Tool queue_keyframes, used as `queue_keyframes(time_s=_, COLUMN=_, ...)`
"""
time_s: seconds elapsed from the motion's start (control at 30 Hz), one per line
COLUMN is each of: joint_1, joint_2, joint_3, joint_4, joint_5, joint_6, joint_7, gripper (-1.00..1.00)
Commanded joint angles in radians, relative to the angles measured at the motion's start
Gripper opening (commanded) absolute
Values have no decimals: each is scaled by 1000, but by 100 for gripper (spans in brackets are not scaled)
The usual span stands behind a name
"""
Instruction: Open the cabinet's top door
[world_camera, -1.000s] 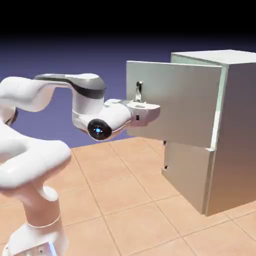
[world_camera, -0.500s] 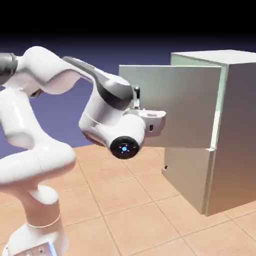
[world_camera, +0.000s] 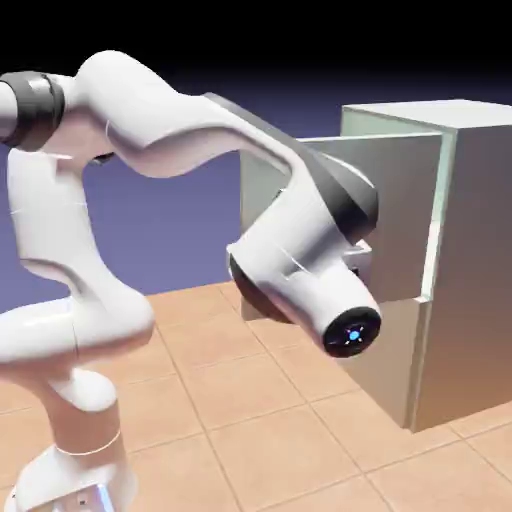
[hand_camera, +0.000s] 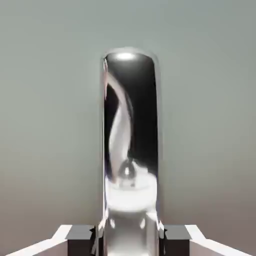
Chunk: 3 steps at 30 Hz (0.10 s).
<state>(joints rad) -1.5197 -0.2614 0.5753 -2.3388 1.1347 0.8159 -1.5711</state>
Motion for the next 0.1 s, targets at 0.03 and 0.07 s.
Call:
queue_keyframes(time_s=0.03, joint_1=-1, joint_2=73, joint_3=9, joint_4=66, joint_5=-52, joint_6=-6, joint_7=-6, gripper=-100)
queue_keyframes(time_s=0.07, joint_1=0, joint_2=93, joint_3=12, joint_4=84, joint_5=-66, joint_6=-8, joint_7=-7, gripper=-100)
